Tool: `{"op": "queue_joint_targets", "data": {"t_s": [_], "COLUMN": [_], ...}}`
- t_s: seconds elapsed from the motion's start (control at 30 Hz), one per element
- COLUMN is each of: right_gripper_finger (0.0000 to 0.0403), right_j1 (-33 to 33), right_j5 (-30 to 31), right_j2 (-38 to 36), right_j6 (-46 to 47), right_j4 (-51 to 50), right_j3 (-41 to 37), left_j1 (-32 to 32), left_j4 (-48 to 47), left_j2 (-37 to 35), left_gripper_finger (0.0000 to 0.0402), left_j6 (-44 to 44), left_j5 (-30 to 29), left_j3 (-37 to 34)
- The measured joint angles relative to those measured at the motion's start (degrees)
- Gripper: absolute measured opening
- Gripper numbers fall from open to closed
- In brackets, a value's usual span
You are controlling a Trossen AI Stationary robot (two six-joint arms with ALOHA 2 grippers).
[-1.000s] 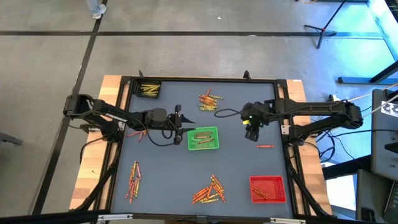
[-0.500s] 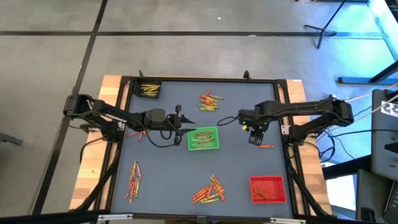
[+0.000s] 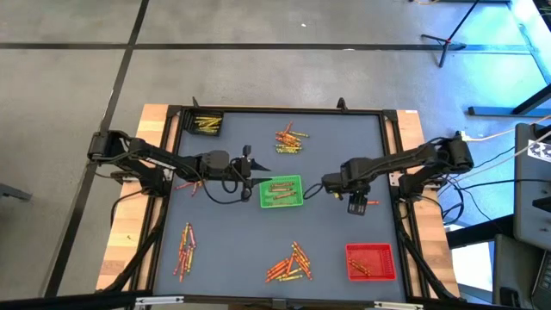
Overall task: Sort crayons
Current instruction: Put the orange crayon into the red bin
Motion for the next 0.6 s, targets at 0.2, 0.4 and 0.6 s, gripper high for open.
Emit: {"op": "queue_joint_targets", "data": {"t_s": [0.2,0.4,0.6], "right_gripper_finger": [0.0198,0.0198,0.0198], "right_j1": [-0.1,-0.1,-0.1], "right_j5": [-1.5,-1.6,-3.1], "right_j2": [0.5,0.5,0.6], "right_j6": [0.0,0.0,0.1], "right_j4": [2.8,4.3,9.1], "right_j3": [-4.4,-6.4,-9.7], "left_j1": [0.0,0.0,0.0], "left_j4": [0.0,0.0,0.0], "left_j2": [0.0,0.0,0.0], "left_gripper_finger": [0.0118,0.0118,0.0118], "left_j6": [0.0,0.0,0.0], "left_j5": [0.0,0.0,0.0], "left_j3": [0.0,0.0,0.0]}}
